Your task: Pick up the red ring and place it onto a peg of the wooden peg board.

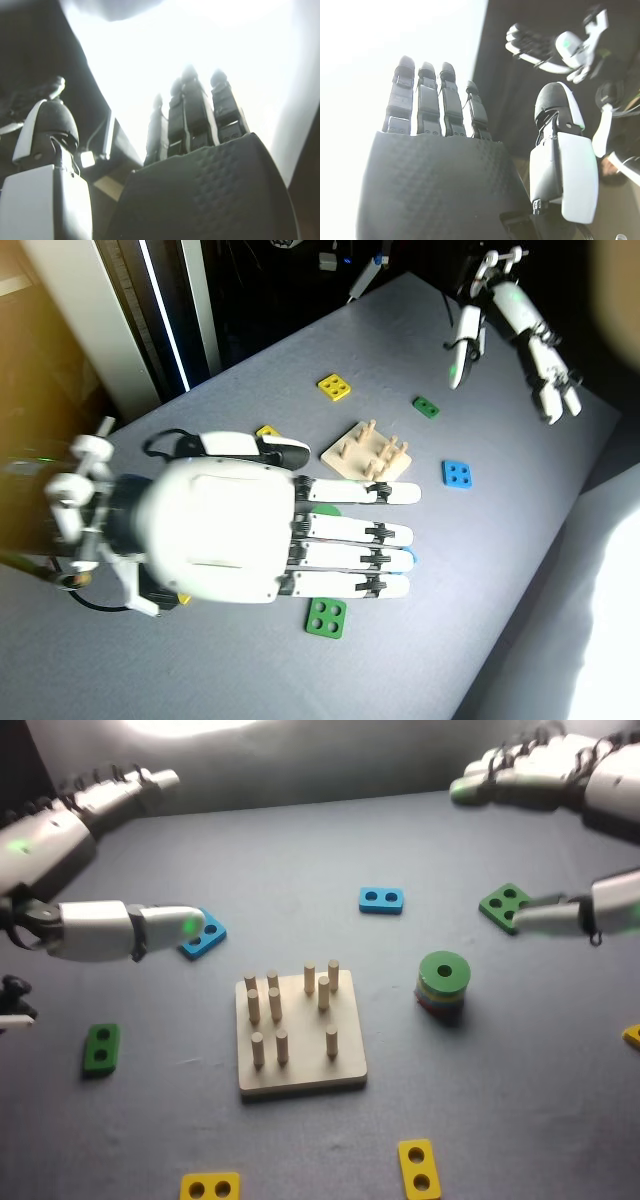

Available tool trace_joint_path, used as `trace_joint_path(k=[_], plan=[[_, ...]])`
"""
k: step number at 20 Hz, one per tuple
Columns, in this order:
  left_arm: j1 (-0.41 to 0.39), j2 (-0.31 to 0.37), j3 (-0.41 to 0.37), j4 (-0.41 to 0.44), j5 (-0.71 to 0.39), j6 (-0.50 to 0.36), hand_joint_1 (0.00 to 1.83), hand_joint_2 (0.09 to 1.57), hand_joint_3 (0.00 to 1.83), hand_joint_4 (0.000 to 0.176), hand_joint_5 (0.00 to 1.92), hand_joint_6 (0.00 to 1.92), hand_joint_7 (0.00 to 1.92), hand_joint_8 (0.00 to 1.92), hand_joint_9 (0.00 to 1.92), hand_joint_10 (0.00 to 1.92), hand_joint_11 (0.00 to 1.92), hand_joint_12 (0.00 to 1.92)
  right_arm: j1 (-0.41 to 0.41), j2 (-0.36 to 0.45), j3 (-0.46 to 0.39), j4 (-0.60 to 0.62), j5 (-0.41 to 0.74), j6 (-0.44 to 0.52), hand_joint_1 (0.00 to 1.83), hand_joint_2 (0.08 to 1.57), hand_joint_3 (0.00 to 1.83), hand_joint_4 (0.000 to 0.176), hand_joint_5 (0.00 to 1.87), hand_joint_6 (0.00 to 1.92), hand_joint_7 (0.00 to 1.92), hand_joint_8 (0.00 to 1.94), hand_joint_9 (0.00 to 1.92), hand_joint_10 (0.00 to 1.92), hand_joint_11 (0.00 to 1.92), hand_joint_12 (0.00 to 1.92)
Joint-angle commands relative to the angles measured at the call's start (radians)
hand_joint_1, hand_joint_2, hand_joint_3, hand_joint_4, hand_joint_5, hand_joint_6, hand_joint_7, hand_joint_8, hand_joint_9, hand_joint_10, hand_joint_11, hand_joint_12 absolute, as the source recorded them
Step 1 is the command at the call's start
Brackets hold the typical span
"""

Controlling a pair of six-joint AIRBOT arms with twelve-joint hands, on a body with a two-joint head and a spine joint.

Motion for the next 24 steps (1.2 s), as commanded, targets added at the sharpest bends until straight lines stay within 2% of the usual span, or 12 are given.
trace_joint_path(k=[1,3,9,10,11,13,15,17,18,19,21,24], plan=[[-0.023,-0.014,0.016,0.006,-0.057,0.000,0.51,0.97,0.01,0.146,0.10,0.01,0.02,0.00,0.00,0.00,0.00,0.00,0.014,-0.015,0.019,0.017,0.057,0.033,0.79,1.00,0.03,0.008,0.23,0.05,0.07,0.00,0.00,0.00,0.00,0.01],[-0.044,-0.041,0.037,0.023,0.011,0.021,0.49,0.98,0.01,0.159,0.09,0.00,0.00,0.00,0.00,0.00,0.02,0.01,0.014,-0.046,0.048,-0.020,0.019,0.069,0.74,1.02,0.03,0.000,0.21,0.04,0.05,0.00,0.00,0.00,0.00,0.00],[-0.065,-0.085,0.071,0.034,0.090,0.040,0.44,0.99,0.01,0.142,0.08,0.00,0.00,0.00,0.00,0.00,0.01,0.01,0.014,-0.076,0.062,-0.078,-0.048,0.080,0.75,0.99,0.01,0.003,0.23,0.04,0.12,0.02,0.04,0.02,0.03,0.03],[-0.065,-0.086,0.072,0.033,0.091,0.040,0.44,0.99,0.01,0.152,0.08,0.00,0.00,0.00,0.00,0.00,0.01,0.01,0.014,-0.079,0.062,-0.087,-0.048,0.091,0.75,1.01,0.00,0.004,0.23,0.01,0.15,0.01,0.06,0.03,0.01,0.22],[-0.065,-0.086,0.073,0.032,0.091,0.040,0.43,1.00,0.01,0.147,0.07,0.00,0.00,0.00,0.00,0.00,0.00,0.00,0.014,-0.081,0.062,-0.094,-0.047,0.102,0.75,1.00,0.00,0.038,0.23,0.00,0.16,0.01,0.08,0.05,0.00,0.40],[-0.065,-0.088,0.076,0.028,0.094,0.040,0.42,1.00,0.01,0.158,0.07,0.00,0.00,0.00,0.00,0.00,0.00,0.01,0.016,-0.087,0.062,-0.122,-0.047,0.127,0.73,0.99,0.00,0.068,0.25,0.01,0.17,0.01,0.09,0.09,0.00,0.71],[-0.067,-0.088,0.077,0.028,0.093,0.040,0.42,1.00,0.01,0.157,0.07,0.00,0.00,0.00,0.00,0.00,0.00,0.01,0.017,-0.094,0.062,-0.143,-0.047,0.145,0.70,0.98,0.00,0.076,0.27,0.01,0.18,0.01,0.08,0.11,0.00,0.70],[-0.072,-0.089,0.080,0.028,0.094,0.040,0.40,1.01,0.01,0.163,0.05,0.00,0.00,0.00,0.00,0.00,0.00,0.00,0.018,-0.102,0.062,-0.160,-0.049,0.155,0.68,0.94,0.00,0.030,0.30,0.01,0.23,0.00,0.07,0.13,0.00,0.07],[-0.074,-0.090,0.081,0.028,0.094,0.040,0.41,1.01,0.01,0.173,0.05,0.00,0.00,0.00,0.00,0.00,0.00,0.00,0.020,-0.106,0.062,-0.167,-0.051,0.159,0.69,0.94,0.00,0.017,0.30,0.01,0.23,0.00,0.07,0.13,0.00,0.01],[-0.076,-0.090,0.082,0.028,0.094,0.040,0.40,1.01,0.01,0.163,0.05,0.00,0.00,0.00,0.00,0.00,0.00,0.00,0.020,-0.111,0.063,-0.175,-0.054,0.161,0.72,0.95,0.00,0.006,0.28,0.00,0.19,0.00,0.06,0.13,0.03,0.02],[-0.081,-0.090,0.084,0.028,0.095,0.040,0.41,1.01,0.01,0.155,0.06,0.00,0.00,0.00,0.00,0.00,0.00,0.00,0.023,-0.125,0.069,-0.198,-0.059,0.180,0.71,0.93,0.00,0.001,0.28,0.01,0.19,0.01,0.11,0.07,0.00,0.47],[-0.088,-0.087,0.086,0.028,0.092,0.040,0.42,1.01,0.00,0.173,0.07,0.01,0.00,0.00,0.00,0.00,0.00,0.00,0.023,-0.147,0.087,-0.225,-0.066,0.210,0.72,0.92,0.00,0.009,0.32,0.01,0.22,0.00,0.12,0.05,0.00,0.68]])
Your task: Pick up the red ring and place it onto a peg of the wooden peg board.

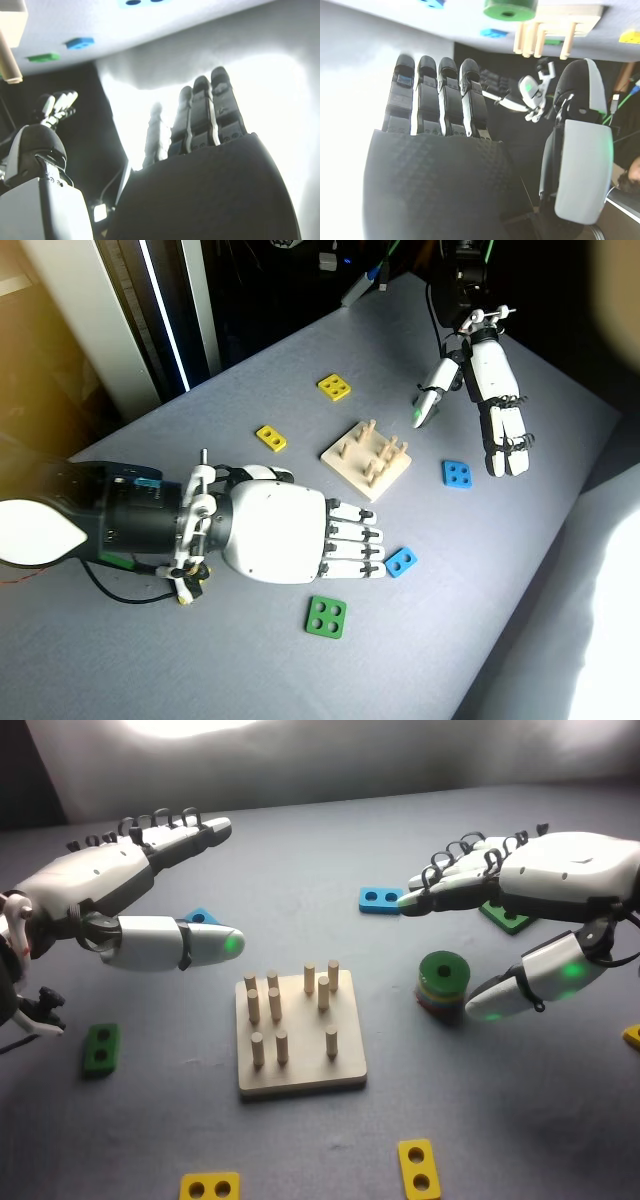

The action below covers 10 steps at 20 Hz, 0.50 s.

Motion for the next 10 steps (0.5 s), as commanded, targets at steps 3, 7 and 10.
trace_joint_path(k=[3,7,10], plan=[[-0.021,0.003,0.008,-0.002,-0.120,-0.006,0.41,1.02,0.00,0.176,0.07,0.01,0.00,0.00,0.00,0.00,0.00,0.00,0.015,-0.012,0.010,0.026,0.072,0.007,0.72,0.94,0.00,0.014,0.32,0.00,0.19,0.00,0.11,0.03,0.00,0.48],[-0.023,0.004,0.009,0.000,-0.121,-0.006,0.40,1.01,0.00,0.176,0.08,0.01,0.00,0.00,0.00,0.00,0.00,0.00,0.011,-0.024,0.026,0.024,0.056,0.008,0.71,0.94,0.00,0.013,0.33,0.00,0.21,0.01,0.12,0.03,0.00,0.63],[-0.024,0.005,0.010,0.001,-0.120,-0.006,0.41,1.01,0.00,0.176,0.08,0.01,0.00,0.00,0.00,0.00,0.00,0.00,0.005,-0.031,0.039,0.022,0.040,0.009,0.72,0.95,0.00,0.015,0.35,0.00,0.22,0.00,0.13,0.03,0.00,0.63]])
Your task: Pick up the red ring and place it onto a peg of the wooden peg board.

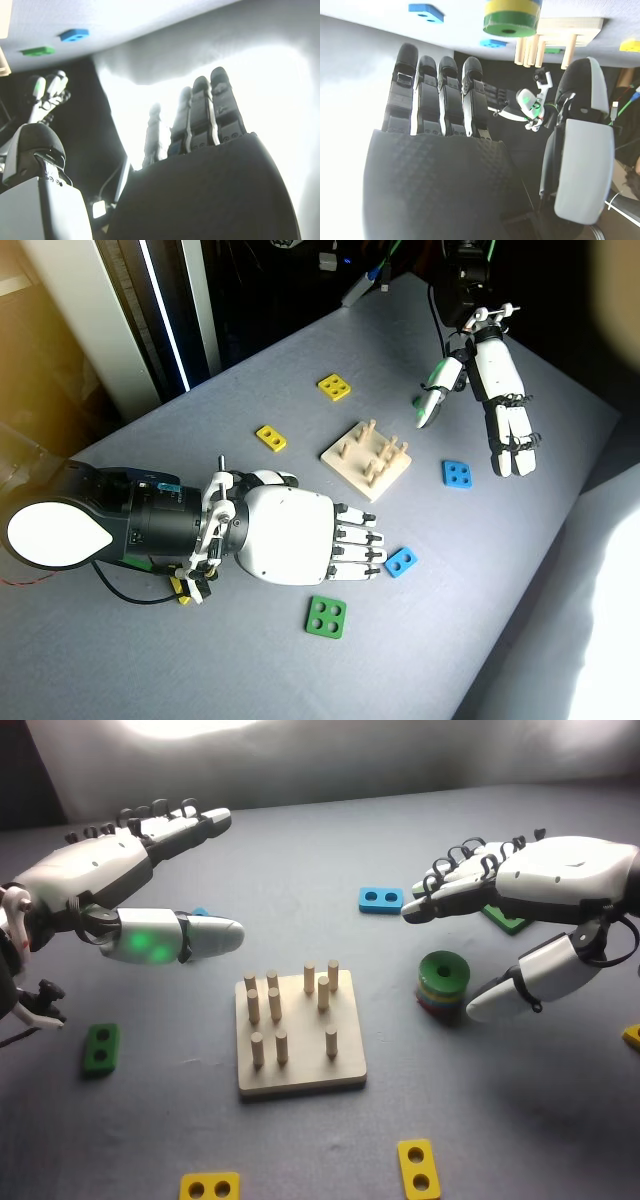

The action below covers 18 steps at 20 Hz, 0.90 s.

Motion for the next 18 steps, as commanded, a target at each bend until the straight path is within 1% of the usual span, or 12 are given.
trace_joint_path(k=[1,2,3,5,6,7,11,12,13,14,15,18], plan=[[-0.015,0.005,0.006,-0.001,-0.119,-0.006,0.41,1.01,0.00,0.168,0.08,0.00,0.00,0.00,0.00,0.00,0.00,0.00,0.005,-0.006,0.007,0.031,0.074,0.007,0.71,0.96,0.00,0.018,0.34,0.00,0.21,0.00,0.12,0.02,0.00,0.58],[-0.015,0.005,0.006,-0.001,-0.119,-0.006,0.41,1.01,0.00,0.174,0.08,0.00,0.00,0.00,0.00,0.00,0.00,0.00,0.002,-0.010,0.015,0.031,0.069,0.009,0.71,0.96,0.00,0.020,0.35,0.00,0.21,0.00,0.12,0.02,0.00,0.52],[-0.016,0.005,0.006,0.000,-0.119,-0.006,0.41,1.01,0.00,0.160,0.08,0.00,0.00,0.00,0.00,0.00,0.00,0.00,0.002,-0.013,0.019,0.031,0.065,0.011,0.72,0.96,0.00,0.024,0.35,0.00,0.20,0.00,0.11,0.01,0.00,0.41],[-0.017,0.004,0.006,0.001,-0.119,-0.006,0.40,1.02,0.00,0.158,0.08,0.00,0.00,0.00,0.00,0.00,0.00,0.00,-0.004,-0.020,0.031,0.031,0.054,0.015,0.73,0.97,0.00,0.022,0.35,0.00,0.21,0.00,0.11,0.01,0.00,0.35],[-0.018,0.004,0.006,0.001,-0.119,-0.006,0.41,1.01,0.00,0.165,0.08,0.00,0.00,0.00,0.00,0.00,0.00,0.00,-0.006,-0.022,0.034,0.030,0.050,0.015,0.72,0.97,0.00,0.017,0.37,0.01,0.23,0.00,0.12,0.01,0.00,0.40],[-0.019,0.004,0.006,0.002,-0.119,-0.006,0.41,1.01,0.00,0.150,0.08,0.00,0.00,0.00,0.00,0.00,0.00,0.00,-0.008,-0.025,0.038,0.030,0.047,0.017,0.71,0.96,0.00,0.019,0.37,0.00,0.23,0.00,0.13,0.01,0.00,0.45],[-0.023,0.006,0.006,0.002,-0.121,-0.006,0.41,1.02,0.01,0.161,0.07,0.00,0.00,0.00,0.00,0.00,0.00,0.00,-0.010,-0.037,0.053,0.030,0.043,0.029,0.74,0.96,0.00,0.016,0.39,0.01,0.24,0.00,0.14,0.01,0.00,0.43],[-0.023,0.006,0.006,0.002,-0.121,-0.006,0.43,1.03,0.01,0.159,0.08,0.00,0.00,0.00,0.00,0.00,0.00,0.00,-0.010,-0.039,0.055,0.030,0.043,0.031,0.73,0.96,0.00,0.014,0.38,0.00,0.25,0.00,0.14,0.01,0.00,0.46],[-0.023,0.006,0.006,0.002,-0.122,-0.006,0.41,1.03,0.01,0.151,0.07,0.00,0.00,0.00,0.00,0.00,0.00,0.00,-0.010,-0.041,0.055,0.030,0.043,0.032,0.73,0.97,0.00,0.000,0.39,0.00,0.25,0.00,0.15,0.01,0.00,0.48],[-0.023,0.006,0.006,0.002,-0.122,-0.006,0.42,1.03,0.00,0.148,0.08,0.00,0.00,0.00,0.00,0.00,0.00,0.00,-0.010,-0.044,0.055,0.030,0.043,0.033,0.72,0.97,0.00,0.008,0.39,0.00,0.24,0.00,0.15,0.01,0.00,0.52],[-0.024,0.006,0.006,0.002,-0.122,-0.006,0.42,1.03,0.00,0.148,0.08,0.00,0.00,0.00,0.00,0.00,0.00,0.00,-0.010,-0.045,0.055,0.030,0.043,0.034,0.72,0.97,0.00,0.008,0.39,0.00,0.24,0.00,0.15,0.01,0.00,0.52],[-0.024,0.006,0.007,0.001,-0.122,-0.006,0.41,1.03,0.00,0.158,0.08,0.00,0.00,0.00,0.00,0.00,0.00,0.00,-0.009,-0.052,0.055,0.030,0.045,0.035,0.71,0.97,0.00,0.021,0.40,0.00,0.24,0.00,0.15,0.01,0.00,0.58]])
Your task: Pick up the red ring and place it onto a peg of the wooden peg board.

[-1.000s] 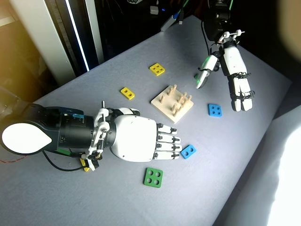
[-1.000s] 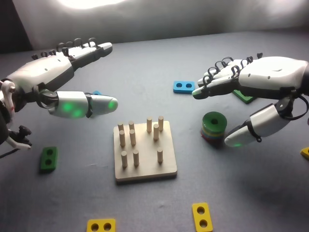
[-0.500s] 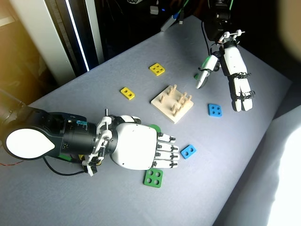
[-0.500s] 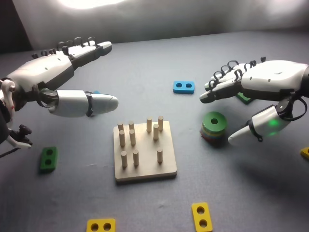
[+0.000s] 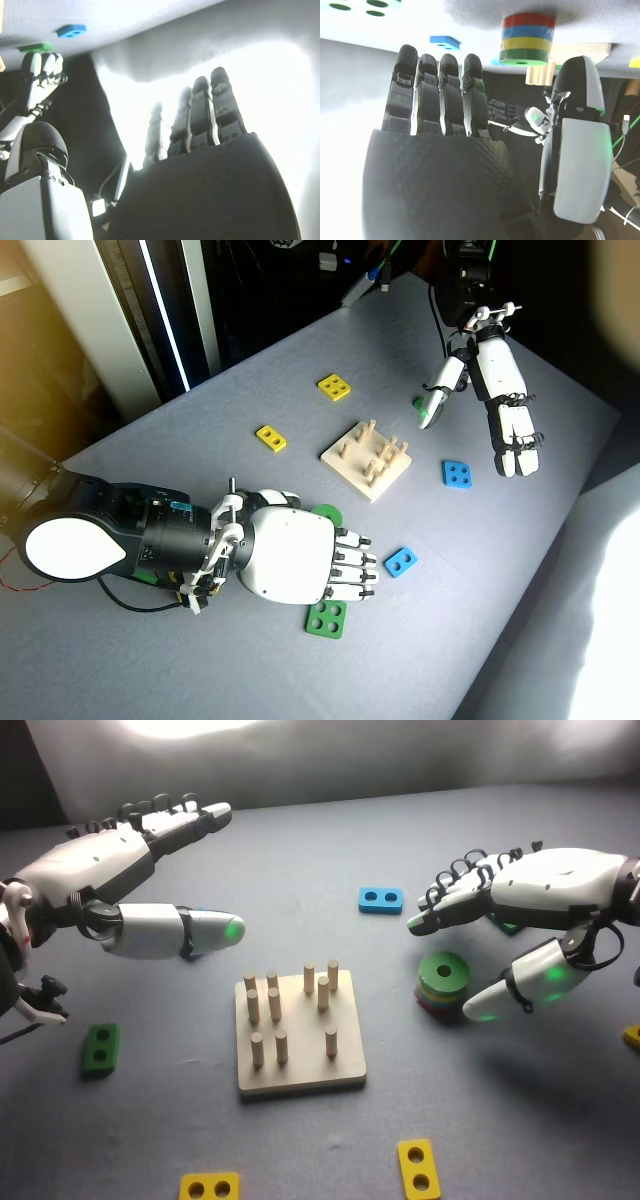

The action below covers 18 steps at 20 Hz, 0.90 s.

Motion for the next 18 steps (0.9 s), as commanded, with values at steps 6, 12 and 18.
trace_joint_path(k=[6,12,18], plan=[[-0.015,0.006,0.007,-0.001,-0.122,-0.006,0.41,1.03,0.00,0.151,0.08,0.00,0.00,0.00,0.00,0.00,0.00,0.00,-0.003,-0.008,0.002,0.028,0.087,0.019,0.75,0.98,0.00,0.009,0.45,0.01,0.26,0.00,0.17,0.01,0.00,0.74],[-0.018,0.006,0.007,-0.002,-0.122,-0.006,0.42,1.03,0.00,0.153,0.08,0.00,0.00,0.00,0.00,0.00,0.00,0.00,-0.009,-0.010,0.003,0.008,0.084,0.032,0.80,0.98,0.00,0.000,0.53,0.02,0.29,0.01,0.26,0.05,0.00,1.12],[-0.019,0.006,0.007,-0.002,-0.123,-0.006,0.43,1.02,0.00,0.148,0.08,0.00,0.00,0.00,0.00,0.00,0.00,0.00,-0.015,-0.011,0.005,0.004,0.083,0.042,0.82,0.99,0.00,0.000,0.56,0.02,0.31,0.01,0.24,0.04,0.00,1.03]])
